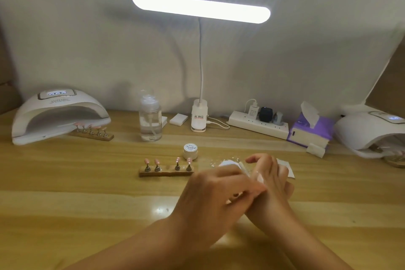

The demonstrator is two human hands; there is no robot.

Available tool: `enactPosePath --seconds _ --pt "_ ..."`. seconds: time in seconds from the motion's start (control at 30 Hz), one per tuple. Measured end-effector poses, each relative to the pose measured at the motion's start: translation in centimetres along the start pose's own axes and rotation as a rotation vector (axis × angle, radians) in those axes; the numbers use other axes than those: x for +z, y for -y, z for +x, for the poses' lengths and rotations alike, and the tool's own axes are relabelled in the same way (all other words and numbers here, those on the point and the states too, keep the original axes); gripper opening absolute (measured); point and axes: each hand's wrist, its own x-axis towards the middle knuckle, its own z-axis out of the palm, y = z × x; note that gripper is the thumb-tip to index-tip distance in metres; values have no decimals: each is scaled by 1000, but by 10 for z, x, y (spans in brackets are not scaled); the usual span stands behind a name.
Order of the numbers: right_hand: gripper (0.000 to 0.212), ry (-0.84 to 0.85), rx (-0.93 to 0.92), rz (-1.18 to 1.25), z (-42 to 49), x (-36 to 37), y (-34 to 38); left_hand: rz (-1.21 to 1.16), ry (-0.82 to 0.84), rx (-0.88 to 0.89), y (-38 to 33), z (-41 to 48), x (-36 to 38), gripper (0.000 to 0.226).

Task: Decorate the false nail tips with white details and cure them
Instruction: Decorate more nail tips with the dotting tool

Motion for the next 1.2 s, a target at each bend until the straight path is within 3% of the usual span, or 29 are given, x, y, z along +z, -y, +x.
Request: enactPosePath --seconds 0.07,0.23,0.4,0.57,0.77,0.97,1.1,1.2 --pt "42 10 2 -33 1 -1 -4 25 63 47 -2 -4 2 13" --pt "54 -6 -33 -85 1 -1 -2 169 91 253 5 2 -5 14" --pt "50 1 -76 -78 -8 7 10 200 -5 145 13 11 -17 12" --pt "41 17 -30 -57 -3 2 0 84 58 184 1 3 -5 12" --pt "47 16 13 -42 -2 0 7 138 73 218 6 6 -8 13" --pt "57 30 -99 -10 -15 8 18 212 -5 59 19 9 -17 12" --pt "53 34 6 60 -5 -1 7 136 37 84 9 7 -11 13" --pt "53 0 -35 4 1 -6 -5 95 115 122 0 2 -4 13"
